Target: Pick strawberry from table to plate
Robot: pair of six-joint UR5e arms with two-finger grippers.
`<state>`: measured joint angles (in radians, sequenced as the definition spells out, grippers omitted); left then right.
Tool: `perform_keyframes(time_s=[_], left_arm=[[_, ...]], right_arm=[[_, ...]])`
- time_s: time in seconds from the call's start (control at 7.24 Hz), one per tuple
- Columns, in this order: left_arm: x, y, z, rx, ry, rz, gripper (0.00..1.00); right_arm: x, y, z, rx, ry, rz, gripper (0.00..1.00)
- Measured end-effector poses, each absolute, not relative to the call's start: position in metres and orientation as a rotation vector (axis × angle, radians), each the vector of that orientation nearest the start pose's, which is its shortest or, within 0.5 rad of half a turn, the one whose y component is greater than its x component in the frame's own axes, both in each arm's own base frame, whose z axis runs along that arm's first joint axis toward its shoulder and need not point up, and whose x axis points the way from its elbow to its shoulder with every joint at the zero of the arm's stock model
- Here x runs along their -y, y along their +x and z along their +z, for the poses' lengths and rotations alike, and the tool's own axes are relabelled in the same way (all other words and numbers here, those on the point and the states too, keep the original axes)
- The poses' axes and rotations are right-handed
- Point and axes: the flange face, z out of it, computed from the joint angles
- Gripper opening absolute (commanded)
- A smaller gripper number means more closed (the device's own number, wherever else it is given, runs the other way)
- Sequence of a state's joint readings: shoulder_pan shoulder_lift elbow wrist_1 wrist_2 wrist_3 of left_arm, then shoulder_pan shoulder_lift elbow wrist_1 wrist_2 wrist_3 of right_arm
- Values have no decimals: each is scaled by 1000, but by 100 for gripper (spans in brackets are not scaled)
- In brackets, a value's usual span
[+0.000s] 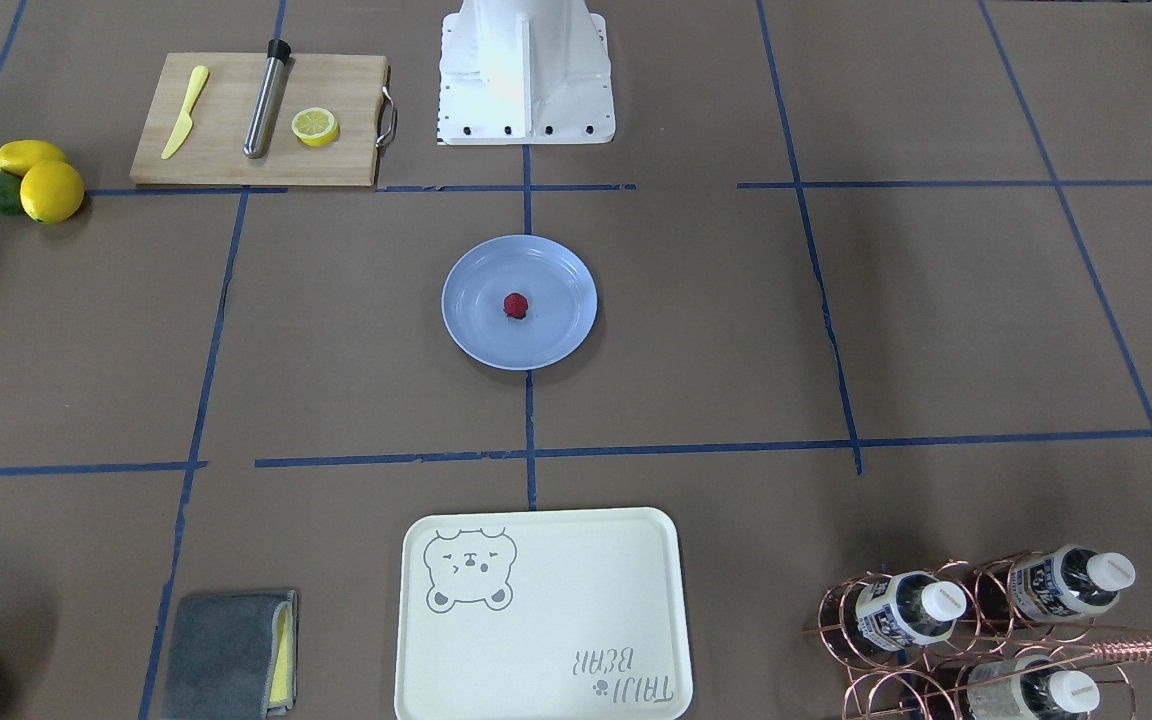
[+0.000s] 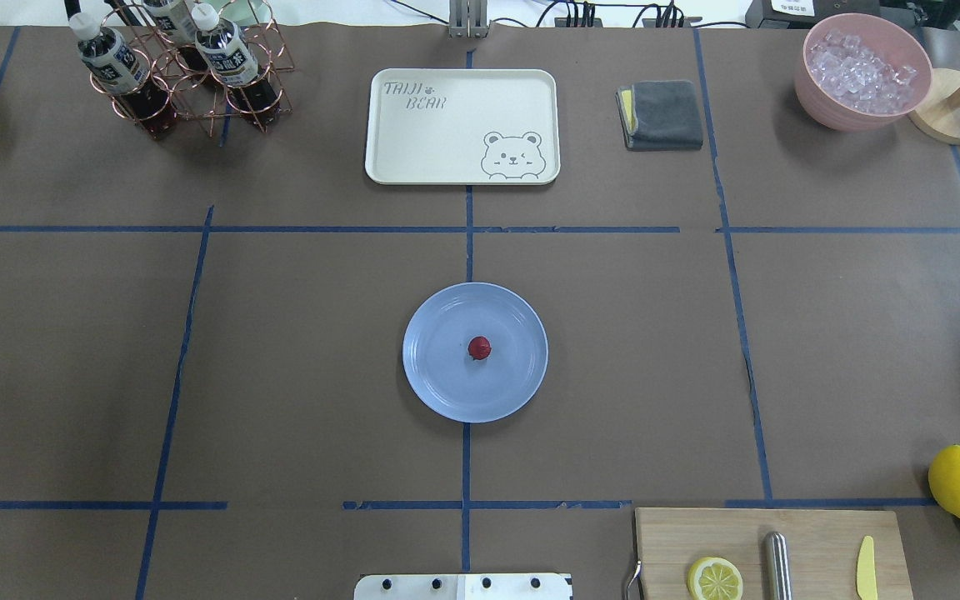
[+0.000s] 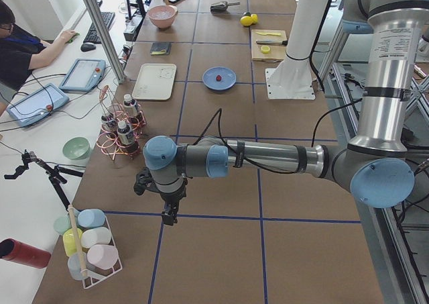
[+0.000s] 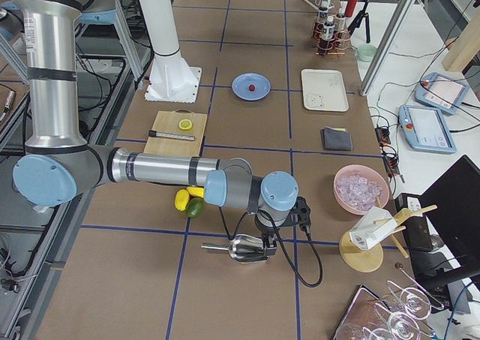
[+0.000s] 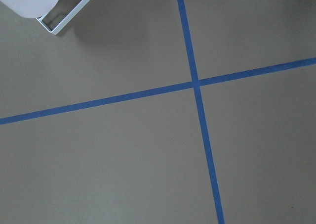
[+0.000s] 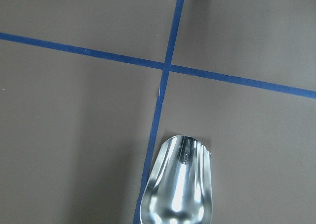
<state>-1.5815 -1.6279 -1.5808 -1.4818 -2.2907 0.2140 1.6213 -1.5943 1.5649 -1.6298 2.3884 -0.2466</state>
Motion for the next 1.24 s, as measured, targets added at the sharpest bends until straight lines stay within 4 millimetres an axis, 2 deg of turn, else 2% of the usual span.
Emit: perform_keyframes(time_s=[1.24], left_arm=[[512,-73,635,-719,63,186,100]], right_arm=[[479,86,663,825,58,-113,100]])
